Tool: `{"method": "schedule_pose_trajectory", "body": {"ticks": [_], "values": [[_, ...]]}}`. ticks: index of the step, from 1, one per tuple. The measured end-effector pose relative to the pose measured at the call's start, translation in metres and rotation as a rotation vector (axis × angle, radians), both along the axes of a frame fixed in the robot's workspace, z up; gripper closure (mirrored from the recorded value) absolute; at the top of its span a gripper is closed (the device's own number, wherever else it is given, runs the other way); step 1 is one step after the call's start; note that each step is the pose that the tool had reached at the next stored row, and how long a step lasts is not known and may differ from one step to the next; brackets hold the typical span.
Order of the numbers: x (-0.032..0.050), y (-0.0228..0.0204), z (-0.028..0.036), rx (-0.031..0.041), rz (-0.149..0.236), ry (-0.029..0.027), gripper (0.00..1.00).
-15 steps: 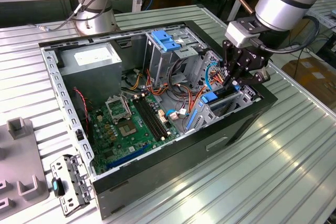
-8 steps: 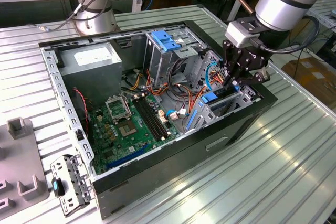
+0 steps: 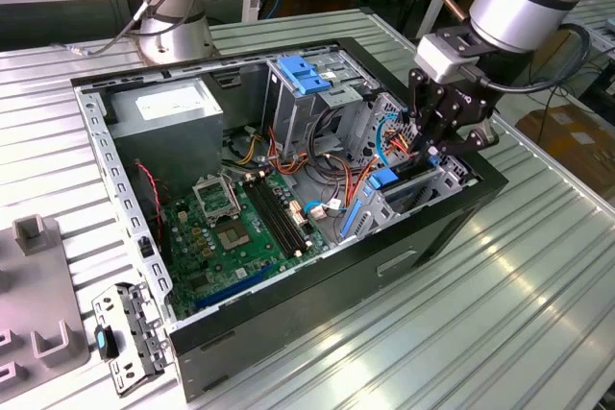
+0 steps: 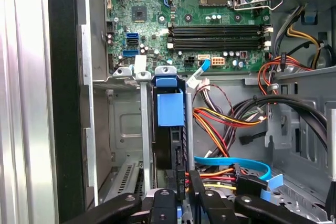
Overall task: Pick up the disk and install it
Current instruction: 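Insert the first disk wire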
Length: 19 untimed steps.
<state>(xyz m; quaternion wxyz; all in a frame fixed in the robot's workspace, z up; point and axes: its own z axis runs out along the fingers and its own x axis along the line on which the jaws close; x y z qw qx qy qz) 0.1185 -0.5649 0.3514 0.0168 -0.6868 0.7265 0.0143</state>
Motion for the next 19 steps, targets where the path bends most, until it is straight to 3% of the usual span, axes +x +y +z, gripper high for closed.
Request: {"method": "schedule_pose_trajectory", "body": {"ticks": [5, 7, 19], "values": [[0.0, 0.0001, 0.0015, -0.0026, 0.0, 0.0, 0.77], [0.0, 0.0001, 0.0015, -0.0029, 0.0, 0.0, 0.89], [0.0, 0.0001, 0.0015, -0.0044, 0.0, 0.0, 0.89]]}}
